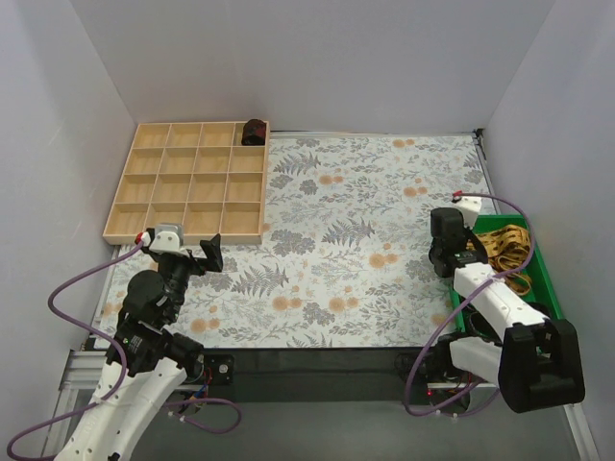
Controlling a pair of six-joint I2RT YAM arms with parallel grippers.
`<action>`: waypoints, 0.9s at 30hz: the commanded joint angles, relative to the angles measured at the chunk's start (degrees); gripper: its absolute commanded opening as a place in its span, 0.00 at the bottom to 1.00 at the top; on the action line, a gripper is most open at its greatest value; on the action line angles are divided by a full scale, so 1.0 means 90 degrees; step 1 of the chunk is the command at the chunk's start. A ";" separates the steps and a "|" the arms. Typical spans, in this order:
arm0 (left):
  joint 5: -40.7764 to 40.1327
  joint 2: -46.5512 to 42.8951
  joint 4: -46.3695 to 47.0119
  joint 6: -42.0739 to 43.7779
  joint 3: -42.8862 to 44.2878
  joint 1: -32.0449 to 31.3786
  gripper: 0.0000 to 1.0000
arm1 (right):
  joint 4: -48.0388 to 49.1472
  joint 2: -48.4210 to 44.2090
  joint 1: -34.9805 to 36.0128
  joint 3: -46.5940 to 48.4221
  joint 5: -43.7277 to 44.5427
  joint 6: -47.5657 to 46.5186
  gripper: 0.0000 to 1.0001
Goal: Roll the ties
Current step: Grab a tie with the right arm, then move the tie to the center of the board
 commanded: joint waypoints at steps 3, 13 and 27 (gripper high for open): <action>-0.0075 0.0064 0.0035 0.0071 -0.0037 -0.0011 0.97 | 0.1456 0.0180 0.1005 0.0544 -0.1384 -0.1049 0.01; -0.0124 0.0016 0.0006 0.0081 -0.0037 0.0008 0.96 | 0.2101 0.1799 0.2949 0.1315 -0.4451 -0.2346 0.01; 0.0284 0.0599 0.0113 -0.0085 0.0002 0.0038 0.96 | -0.0142 0.1365 0.4251 0.2108 -0.2584 -0.2290 0.98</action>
